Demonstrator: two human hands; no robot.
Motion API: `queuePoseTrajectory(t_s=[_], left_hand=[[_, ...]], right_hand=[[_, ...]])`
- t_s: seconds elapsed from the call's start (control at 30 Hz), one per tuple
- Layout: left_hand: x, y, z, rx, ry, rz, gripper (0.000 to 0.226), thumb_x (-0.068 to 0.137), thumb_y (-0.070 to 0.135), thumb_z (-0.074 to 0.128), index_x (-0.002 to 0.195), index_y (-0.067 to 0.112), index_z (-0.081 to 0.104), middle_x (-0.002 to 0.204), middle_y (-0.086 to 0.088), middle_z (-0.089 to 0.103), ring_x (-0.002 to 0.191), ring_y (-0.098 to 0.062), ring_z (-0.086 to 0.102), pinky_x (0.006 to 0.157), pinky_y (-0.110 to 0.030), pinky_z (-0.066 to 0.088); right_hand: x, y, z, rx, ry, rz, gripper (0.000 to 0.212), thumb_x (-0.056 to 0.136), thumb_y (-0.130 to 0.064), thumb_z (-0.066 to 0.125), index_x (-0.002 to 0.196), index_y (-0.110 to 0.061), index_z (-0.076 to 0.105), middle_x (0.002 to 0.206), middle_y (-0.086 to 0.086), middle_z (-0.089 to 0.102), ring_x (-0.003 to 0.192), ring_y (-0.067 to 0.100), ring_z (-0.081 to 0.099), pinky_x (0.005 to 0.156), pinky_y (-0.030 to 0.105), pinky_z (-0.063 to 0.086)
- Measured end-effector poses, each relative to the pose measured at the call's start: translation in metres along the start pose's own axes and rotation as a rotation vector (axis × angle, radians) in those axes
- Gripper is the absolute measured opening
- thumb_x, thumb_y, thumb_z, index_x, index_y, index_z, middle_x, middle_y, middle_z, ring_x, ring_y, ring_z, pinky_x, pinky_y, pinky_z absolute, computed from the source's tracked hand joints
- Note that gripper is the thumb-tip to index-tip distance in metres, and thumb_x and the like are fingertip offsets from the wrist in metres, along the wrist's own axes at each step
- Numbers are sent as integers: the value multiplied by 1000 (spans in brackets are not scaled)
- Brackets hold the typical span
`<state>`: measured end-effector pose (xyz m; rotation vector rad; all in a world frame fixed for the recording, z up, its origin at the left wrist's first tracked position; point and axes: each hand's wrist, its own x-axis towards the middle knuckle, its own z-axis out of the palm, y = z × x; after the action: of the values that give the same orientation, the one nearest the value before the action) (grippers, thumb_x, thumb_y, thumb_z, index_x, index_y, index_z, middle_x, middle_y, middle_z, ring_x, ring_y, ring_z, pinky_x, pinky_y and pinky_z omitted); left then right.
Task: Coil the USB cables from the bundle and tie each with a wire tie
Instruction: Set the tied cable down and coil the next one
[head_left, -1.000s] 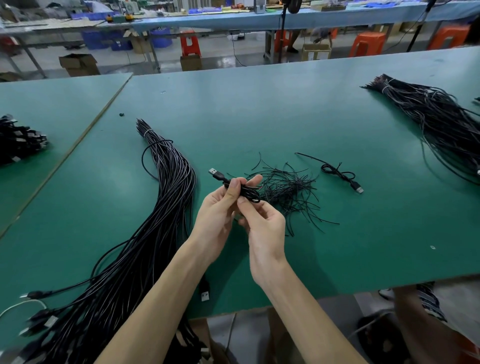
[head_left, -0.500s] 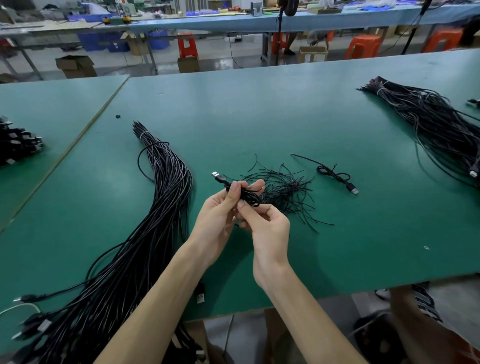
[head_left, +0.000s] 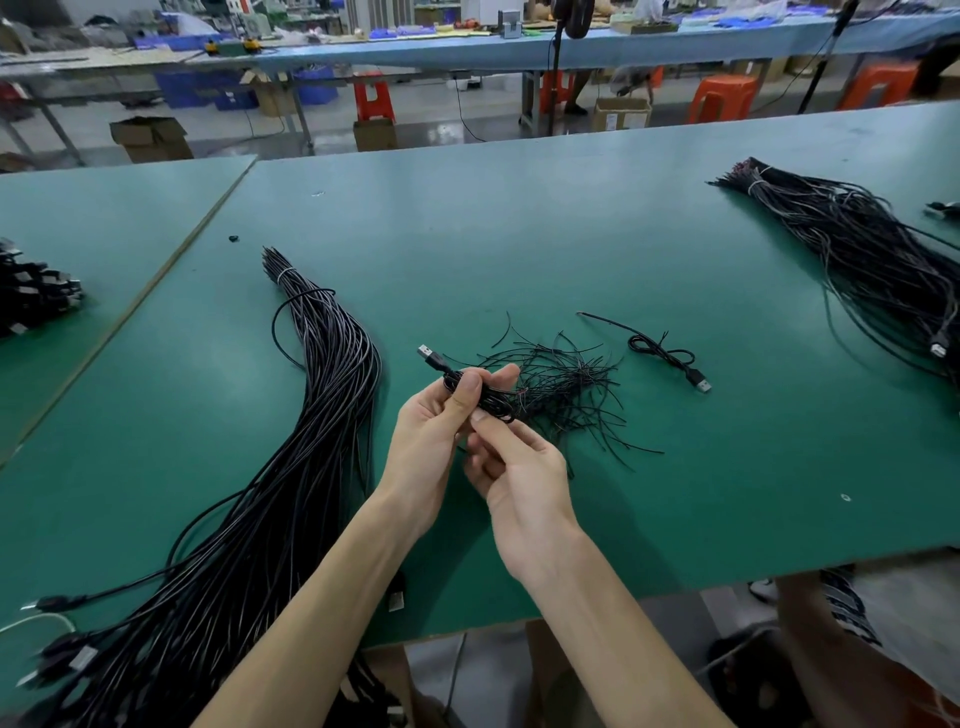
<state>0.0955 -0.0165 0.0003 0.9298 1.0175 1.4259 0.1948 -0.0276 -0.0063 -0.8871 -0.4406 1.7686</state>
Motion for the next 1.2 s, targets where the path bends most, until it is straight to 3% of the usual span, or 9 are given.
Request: queuePoseTrajectory(t_s=[0.1,0.17,0.27,0.4,0.53,0.7,0.93,1.07,1.2], left_hand=[[-2,2,2,38,-7,11,27,100,40,58,100,22,78,129,0,72,64,-17,65,52,-23,50],[-2,-1,2,62,8,23,31,102,40,57,108,16,76,128,1,72,53,-10,60,43,-19,42],[-2,-2,3,94,44,37,39,103,35,57,122,2,66,127,2,72,67,-9,67,48,-19,46],[-1,-5,2,118,67,88,19,100,25,63,107,7,66,122,-1,75,108,-17,72,73,-34,56],[4,-8,-3,271,41,201,9,99,15,67,103,8,69,109,-3,78,100,-20,75,70,-30,61],[11,-8,-14,545,-120,268,12,99,9,64,109,9,72,103,2,79,98,-13,73,88,-21,53],[14,-13,-22,802,-72,282,22,101,38,61,89,20,67,76,1,66,65,-6,53,62,-21,46],[12,-9,-22,833,-88,237,25,103,32,59,79,29,67,67,10,67,56,0,55,55,-9,40],[11,-6,-24,753,-200,107,43,105,31,54,65,15,59,50,1,56,43,-14,50,46,-22,39]], right_hand=[[-1,8,7,-4,38,-30,12,92,-12,76,98,-2,71,82,8,71,68,12,64,64,23,50],[-1,12,10,-26,63,-54,14,93,-15,75,94,-1,74,82,10,74,69,14,65,62,23,52],[-1,15,13,-118,104,-109,19,94,-21,75,86,-3,76,79,10,74,69,17,65,62,26,52],[-2,15,15,-188,132,-106,22,95,-23,73,82,-5,76,77,8,75,69,17,66,64,30,51],[-3,4,12,-151,128,-35,16,94,-17,71,87,-2,71,71,5,67,58,11,57,48,21,40],[-3,-18,-6,-170,84,56,11,91,-6,68,81,-6,63,62,2,56,51,11,47,41,21,26],[-2,-26,-14,-831,31,-337,18,86,-9,68,71,-6,60,56,-2,55,53,12,44,51,24,38],[-3,-33,-14,-1246,-62,-603,21,84,-14,67,68,-16,54,56,-9,52,55,10,41,54,23,38],[-5,-49,-16,-1594,-304,-858,24,89,-10,62,75,-15,44,68,-10,45,65,13,39,61,28,34]])
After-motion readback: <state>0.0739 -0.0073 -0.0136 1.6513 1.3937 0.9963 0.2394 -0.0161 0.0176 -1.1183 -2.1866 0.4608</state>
